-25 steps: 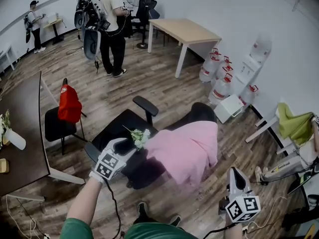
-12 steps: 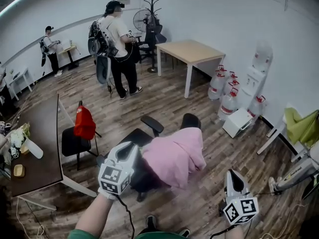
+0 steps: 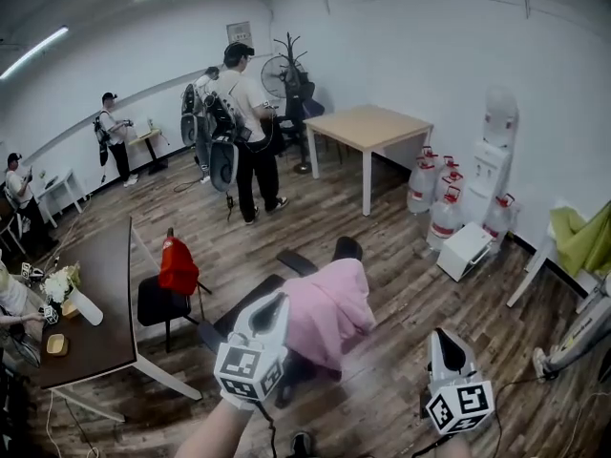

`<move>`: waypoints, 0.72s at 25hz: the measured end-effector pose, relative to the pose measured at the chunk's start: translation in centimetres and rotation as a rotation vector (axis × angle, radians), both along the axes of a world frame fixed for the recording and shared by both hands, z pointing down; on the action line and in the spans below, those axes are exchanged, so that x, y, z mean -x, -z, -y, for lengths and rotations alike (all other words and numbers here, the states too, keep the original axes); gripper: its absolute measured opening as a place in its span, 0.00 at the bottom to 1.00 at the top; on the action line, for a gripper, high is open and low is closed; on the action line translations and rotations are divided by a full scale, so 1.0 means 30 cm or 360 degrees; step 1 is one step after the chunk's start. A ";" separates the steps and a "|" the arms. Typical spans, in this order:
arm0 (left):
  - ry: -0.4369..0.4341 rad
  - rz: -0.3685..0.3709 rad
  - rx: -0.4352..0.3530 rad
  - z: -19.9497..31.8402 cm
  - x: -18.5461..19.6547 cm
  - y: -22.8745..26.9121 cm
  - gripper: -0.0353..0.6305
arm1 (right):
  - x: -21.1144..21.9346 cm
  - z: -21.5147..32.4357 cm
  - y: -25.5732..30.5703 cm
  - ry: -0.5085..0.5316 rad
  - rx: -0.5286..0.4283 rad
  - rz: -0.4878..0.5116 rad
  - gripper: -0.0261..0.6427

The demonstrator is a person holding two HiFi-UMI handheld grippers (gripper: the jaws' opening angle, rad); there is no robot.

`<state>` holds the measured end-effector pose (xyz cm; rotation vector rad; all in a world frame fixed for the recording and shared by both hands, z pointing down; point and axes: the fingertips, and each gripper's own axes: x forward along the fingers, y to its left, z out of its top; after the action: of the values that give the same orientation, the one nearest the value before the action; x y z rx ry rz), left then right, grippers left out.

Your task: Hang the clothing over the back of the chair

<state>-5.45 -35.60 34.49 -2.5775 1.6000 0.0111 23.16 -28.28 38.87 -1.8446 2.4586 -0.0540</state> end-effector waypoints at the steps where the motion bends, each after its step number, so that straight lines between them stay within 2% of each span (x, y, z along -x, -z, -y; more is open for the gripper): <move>1: -0.0005 -0.0004 -0.0007 -0.017 -0.030 0.004 0.10 | -0.019 -0.013 0.011 -0.0012 -0.0028 0.0000 0.04; 6: -0.0057 -0.0040 -0.0024 -0.090 -0.161 0.016 0.10 | -0.111 -0.077 0.065 -0.0059 -0.0134 0.0002 0.04; 12: -0.0131 -0.0071 -0.0040 -0.164 -0.318 0.006 0.10 | -0.199 -0.150 0.070 -0.0070 -0.0146 -0.0016 0.04; 18: -0.0173 -0.0067 -0.0023 -0.202 -0.422 -0.026 0.10 | -0.270 -0.199 0.058 -0.0095 -0.0145 -0.0013 0.04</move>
<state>7.21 -29.54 35.27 -2.6669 1.4649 0.0860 31.25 -22.32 37.15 -1.8821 2.3675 0.0678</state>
